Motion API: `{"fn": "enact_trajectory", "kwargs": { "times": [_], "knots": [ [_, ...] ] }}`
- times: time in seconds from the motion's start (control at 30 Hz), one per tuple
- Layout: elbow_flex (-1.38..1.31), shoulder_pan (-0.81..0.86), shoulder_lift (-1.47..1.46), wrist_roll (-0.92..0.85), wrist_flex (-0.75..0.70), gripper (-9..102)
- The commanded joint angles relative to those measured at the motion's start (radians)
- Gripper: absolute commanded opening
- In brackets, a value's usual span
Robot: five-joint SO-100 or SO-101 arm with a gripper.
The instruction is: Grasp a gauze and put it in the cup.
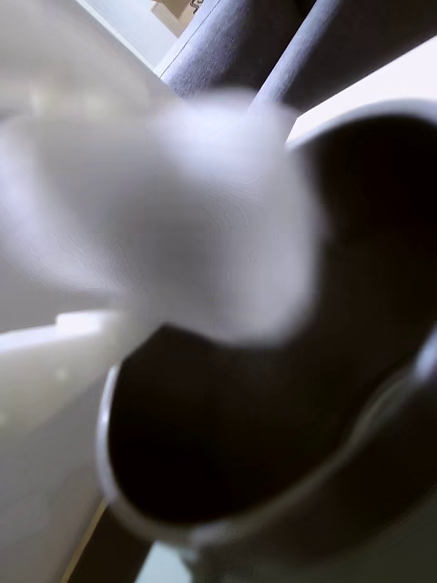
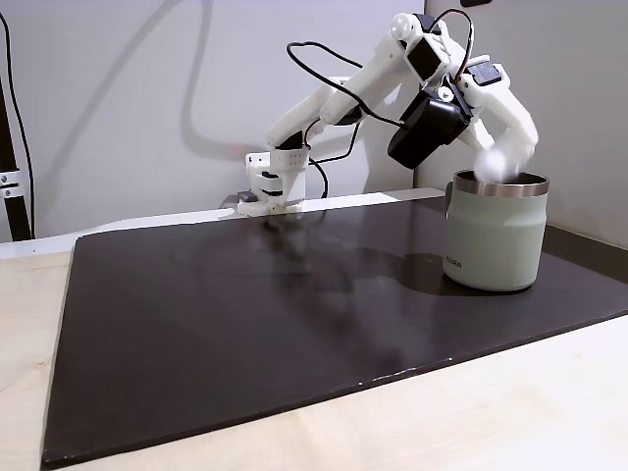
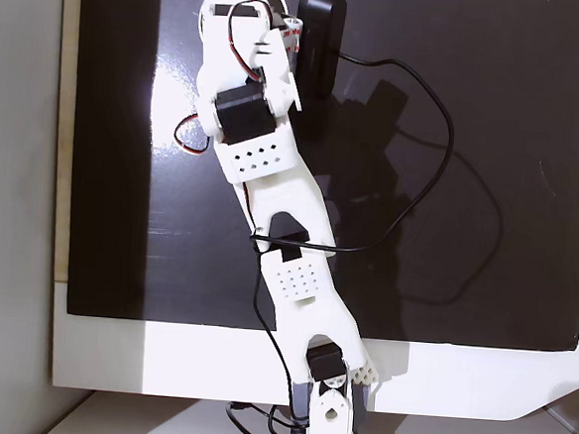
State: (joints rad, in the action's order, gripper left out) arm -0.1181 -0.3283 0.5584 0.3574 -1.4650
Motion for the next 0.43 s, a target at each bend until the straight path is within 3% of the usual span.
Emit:
{"fn": "enact_trajectory", "kwargs": {
  "times": [0.0,0.4],
  "knots": [
    [-0.069,-0.006,0.011,0.014,-0.025,37],
    [-0.094,-0.002,0.006,0.025,-0.063,39]
  ]
}}
